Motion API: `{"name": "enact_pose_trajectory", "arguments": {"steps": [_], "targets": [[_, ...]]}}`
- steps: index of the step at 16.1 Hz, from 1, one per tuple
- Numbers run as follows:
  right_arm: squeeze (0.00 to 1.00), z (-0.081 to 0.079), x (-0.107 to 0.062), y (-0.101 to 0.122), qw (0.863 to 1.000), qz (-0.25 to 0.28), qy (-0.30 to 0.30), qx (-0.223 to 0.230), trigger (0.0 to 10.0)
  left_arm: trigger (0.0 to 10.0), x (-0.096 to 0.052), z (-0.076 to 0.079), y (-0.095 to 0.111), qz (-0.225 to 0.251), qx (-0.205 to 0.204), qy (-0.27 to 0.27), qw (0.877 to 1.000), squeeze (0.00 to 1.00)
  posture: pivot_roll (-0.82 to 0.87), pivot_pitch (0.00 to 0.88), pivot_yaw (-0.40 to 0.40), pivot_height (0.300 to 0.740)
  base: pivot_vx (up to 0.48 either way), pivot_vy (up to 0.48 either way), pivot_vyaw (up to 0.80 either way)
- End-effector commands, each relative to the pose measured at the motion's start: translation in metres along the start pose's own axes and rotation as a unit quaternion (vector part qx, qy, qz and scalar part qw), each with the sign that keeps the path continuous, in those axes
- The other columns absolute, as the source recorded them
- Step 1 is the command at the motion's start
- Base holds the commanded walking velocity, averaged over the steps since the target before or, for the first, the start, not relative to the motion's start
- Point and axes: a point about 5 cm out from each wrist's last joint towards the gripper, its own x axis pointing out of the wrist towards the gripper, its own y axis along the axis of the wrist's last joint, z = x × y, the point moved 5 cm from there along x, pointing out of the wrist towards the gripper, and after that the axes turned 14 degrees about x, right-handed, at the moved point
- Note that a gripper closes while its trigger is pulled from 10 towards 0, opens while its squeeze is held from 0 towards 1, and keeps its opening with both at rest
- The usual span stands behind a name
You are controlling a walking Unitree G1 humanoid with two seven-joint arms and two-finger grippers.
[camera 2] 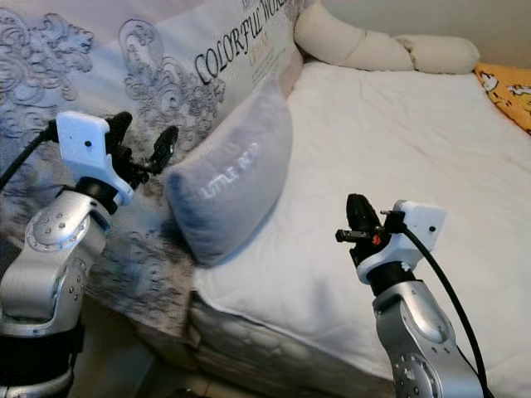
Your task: Clean up the room
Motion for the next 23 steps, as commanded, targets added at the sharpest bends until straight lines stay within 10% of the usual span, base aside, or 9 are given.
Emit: {"name": "enact_pose_trajectory", "arguments": {"steps": [1,23], "targets": [[0.00,0.003,-0.003,0.004,1.000,0.007,-0.010,-0.011,10.0,10.0,-0.001,0.010,-0.002,-0.009,-0.002,-0.012,1.000,0.16,-0.13,0.000,0.062,0.740,0.000,-0.480,0.00],[0.00,0.033,-0.006,-0.027,0.991,-0.057,-0.099,-0.067,10.0,10.0,-0.029,0.035,-0.056,-0.105,-0.006,-0.006,0.994,0.17,-0.14,0.000,0.058,0.740,0.000,-0.480,-0.28]]}}
